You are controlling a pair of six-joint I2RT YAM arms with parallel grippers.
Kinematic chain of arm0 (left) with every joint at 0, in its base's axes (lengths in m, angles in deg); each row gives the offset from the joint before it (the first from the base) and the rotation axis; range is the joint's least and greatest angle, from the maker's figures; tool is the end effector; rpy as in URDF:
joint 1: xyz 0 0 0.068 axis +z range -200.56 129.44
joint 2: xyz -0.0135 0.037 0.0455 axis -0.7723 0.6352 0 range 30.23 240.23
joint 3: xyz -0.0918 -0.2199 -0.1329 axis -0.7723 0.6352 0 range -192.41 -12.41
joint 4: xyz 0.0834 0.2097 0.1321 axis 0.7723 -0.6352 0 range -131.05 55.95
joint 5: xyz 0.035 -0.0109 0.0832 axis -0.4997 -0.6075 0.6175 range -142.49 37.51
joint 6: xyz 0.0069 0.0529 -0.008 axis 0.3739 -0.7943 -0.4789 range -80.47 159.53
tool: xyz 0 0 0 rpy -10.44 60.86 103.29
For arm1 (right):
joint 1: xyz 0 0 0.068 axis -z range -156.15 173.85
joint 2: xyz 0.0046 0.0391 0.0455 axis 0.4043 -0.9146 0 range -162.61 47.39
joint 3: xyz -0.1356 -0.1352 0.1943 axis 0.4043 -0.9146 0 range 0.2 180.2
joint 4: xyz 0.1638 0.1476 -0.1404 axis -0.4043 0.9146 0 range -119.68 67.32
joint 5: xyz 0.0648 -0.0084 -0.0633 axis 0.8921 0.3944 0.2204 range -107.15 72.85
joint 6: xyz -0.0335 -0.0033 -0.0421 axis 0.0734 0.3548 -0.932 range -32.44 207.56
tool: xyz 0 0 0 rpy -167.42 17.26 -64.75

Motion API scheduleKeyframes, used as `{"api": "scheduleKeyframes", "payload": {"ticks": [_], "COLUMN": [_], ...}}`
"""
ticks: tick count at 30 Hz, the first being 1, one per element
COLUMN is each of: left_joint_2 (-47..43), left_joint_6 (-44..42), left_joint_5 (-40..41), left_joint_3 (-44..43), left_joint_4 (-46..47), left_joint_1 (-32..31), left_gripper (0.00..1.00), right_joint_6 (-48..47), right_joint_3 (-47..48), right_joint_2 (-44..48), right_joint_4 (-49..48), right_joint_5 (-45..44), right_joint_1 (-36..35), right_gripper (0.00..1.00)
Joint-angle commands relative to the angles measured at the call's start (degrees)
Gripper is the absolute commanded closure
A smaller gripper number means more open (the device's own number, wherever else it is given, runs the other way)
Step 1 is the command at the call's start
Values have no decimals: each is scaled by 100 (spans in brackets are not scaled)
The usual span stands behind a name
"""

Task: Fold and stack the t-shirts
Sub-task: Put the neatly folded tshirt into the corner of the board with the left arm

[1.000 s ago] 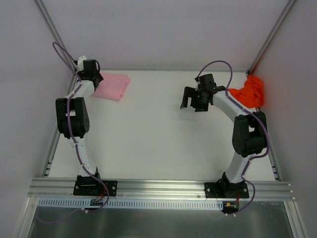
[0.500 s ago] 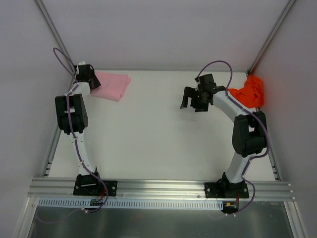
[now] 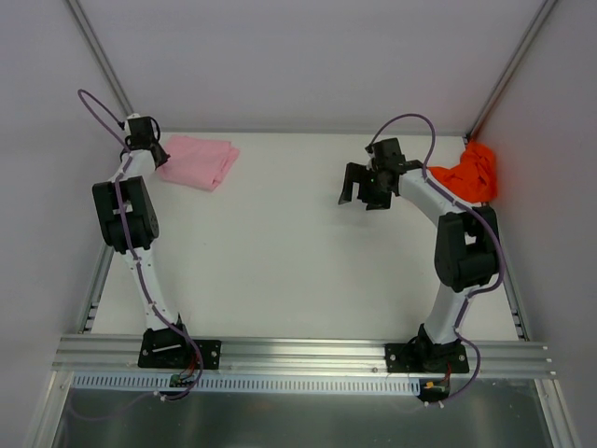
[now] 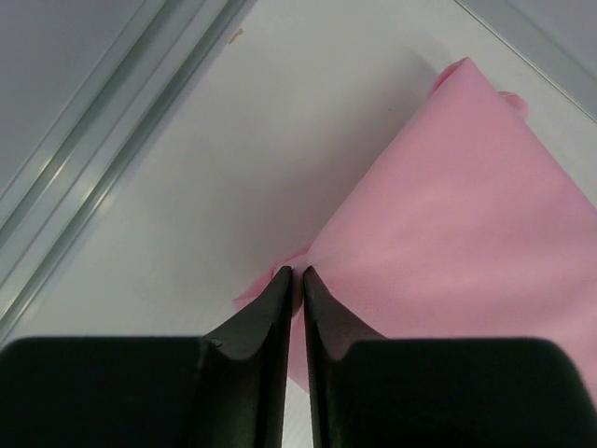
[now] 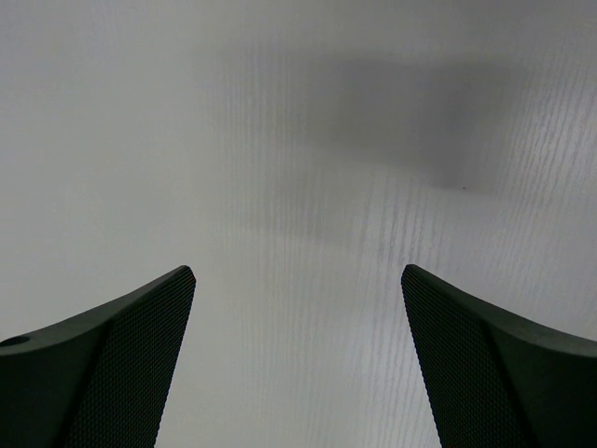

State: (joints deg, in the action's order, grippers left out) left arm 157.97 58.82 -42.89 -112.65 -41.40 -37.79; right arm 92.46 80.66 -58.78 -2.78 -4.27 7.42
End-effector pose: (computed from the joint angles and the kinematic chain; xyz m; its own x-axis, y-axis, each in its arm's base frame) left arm 0.5021 0.1200 0.2000 -0.4099 -0.4269 -0.8061 -0.5159 0.8373 -0.1812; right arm 0.3876 0.1225 0.2284 -0.7939 -0.1473 -0.5899 -0.3389 0.9127 0.2283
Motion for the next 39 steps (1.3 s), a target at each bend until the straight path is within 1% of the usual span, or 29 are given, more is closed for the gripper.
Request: {"api": "scheduleKeyframes", "payload": {"ticks": [1,4,5,6,7,8,9,11,12,13,14,16,17,18,19,20,21,24,27,29,31,33,34,35,36,37,38,39], "left_joint_2": [207,234,225,181,146,93,-20,-344,-503,-661,-985,-1268,-1557,-1707,-1831,-1954,-2164,-2438,-2535,-2640,-2737,-2807,-2799,-2746,-2685,-2606,-2397,-2290], "left_joint_6": [-82,-136,-136,-162,-284,-329,-338,-321,-268,-146,-58,145,224,390,487,593,672,884,840,866,875,604,524,462,470,514,593,794], "left_joint_5": [103,59,-193,-283,-406,-772,-889,-1257,-1268,-1225,-1007,-628,-435,63,320,566,1021,1586,1475,774,394,445,533,621,630,613,534,490], "left_joint_3": [-389,-408,-382,-347,-190,-84,4,434,619,986,1172,1593,1744,2050,2183,2298,2412,2773,2800,2844,2888,2775,2704,2625,2476,2405,2335,2169], "left_joint_4": [-178,-205,-161,-135,65,198,295,699,900,1172,1279,1385,1455,1482,1491,1439,1421,1254,1166,1236,1351,1368,1333,1324,1324,1316,1298,1237], "left_joint_1": [67,155,181,190,190,199,190,190,182,181,181,181,164,164,164,164,155,155,155,146,-98,-450,-843,-1012,-1153,-1241,-1416,-1444], "left_gripper": [92,91,90,85,50,17,2,1,1,1,1,1,1,1,1,1,1,1,1,1,3,5,9,11,14,21,25,30], "right_joint_6": [1,-7,-16,-16,-7,-7,-16,-7,1,10,19,28,37,45,63,80,89,98,81,63,63,107,124,142,151,142,125,72], "right_joint_3": [224,215,206,189,189,180,189,189,197,198,206,189,189,180,145,136,119,5,-127,-189,-207,-224,-233,-242,-251,-259,-268,-286], "right_joint_2": [-27,-35,-18,-18,0,0,-9,-18,-26,-27,-35,-35,-44,-44,-35,-35,-35,35,149,210,228,263,272,316,334,360,404,422], "right_joint_4": [70,79,79,79,79,79,70,44,27,18,18,-18,-26,-53,-70,-96,-132,-202,-255,-281,-308,-360,-395,-439,-457,-466,-457,-448], "right_joint_5": [83,83,91,74,74,83,100,144,170,188,214,241,284,302,320,337,372,408,425,460,495,539,566,583,592,584,566,566], "right_joint_1": [25,34,34,34,34,25,25,25,34,34,34,25,25,25,25,25,25,34,25,25,25,25,25,25,17,25,17,25], "right_gripper": [4,4,4,4,4,4,4,4,4,4,4,4,4,4,4,4,4,4,4,4,4,4,4,4,4,4,4,4]}}
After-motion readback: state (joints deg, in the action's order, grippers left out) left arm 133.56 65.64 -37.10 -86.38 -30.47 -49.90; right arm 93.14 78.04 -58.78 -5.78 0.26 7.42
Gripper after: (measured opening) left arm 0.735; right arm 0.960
